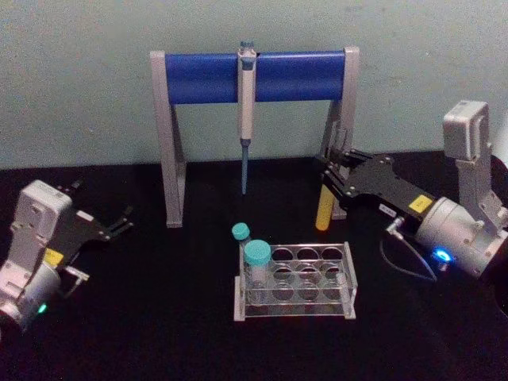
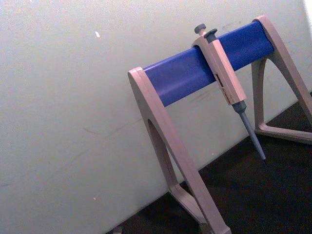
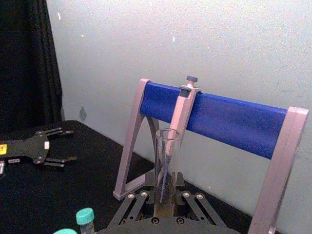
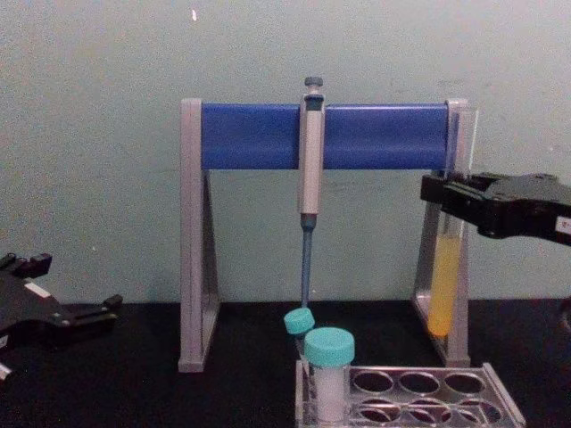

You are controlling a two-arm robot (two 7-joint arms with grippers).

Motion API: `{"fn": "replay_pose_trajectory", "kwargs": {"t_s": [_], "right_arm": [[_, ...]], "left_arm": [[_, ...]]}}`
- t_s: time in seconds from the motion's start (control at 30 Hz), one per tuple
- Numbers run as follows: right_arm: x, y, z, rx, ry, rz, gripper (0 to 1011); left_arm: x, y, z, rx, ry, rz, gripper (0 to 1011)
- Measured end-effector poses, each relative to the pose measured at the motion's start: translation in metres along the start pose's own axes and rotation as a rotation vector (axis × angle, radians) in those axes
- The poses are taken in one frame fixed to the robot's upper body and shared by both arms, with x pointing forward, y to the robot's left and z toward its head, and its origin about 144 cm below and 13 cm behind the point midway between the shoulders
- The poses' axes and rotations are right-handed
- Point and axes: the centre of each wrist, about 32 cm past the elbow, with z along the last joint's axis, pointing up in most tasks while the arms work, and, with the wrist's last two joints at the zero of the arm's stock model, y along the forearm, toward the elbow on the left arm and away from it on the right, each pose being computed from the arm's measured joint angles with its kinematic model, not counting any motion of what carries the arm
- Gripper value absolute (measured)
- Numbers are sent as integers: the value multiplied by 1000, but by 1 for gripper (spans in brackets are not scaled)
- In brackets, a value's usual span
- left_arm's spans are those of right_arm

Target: Pick up the test tube from the test tube rack, shake it, then place it back into the test tube rack.

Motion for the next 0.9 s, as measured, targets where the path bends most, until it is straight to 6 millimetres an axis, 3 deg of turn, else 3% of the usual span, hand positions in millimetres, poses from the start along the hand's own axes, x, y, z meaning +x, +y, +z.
{"fn": "replay_pose_trajectory", "kwargs": {"t_s": [0.6, 0.9], "right_arm": [[-18, -33, -1, -17, 17, 35, 225], [-30, -27, -3, -13, 34, 98, 225]], "left_arm": [[0, 0, 0, 0, 0, 0, 1010], [0, 0, 0, 0, 0, 0, 1010]]}}
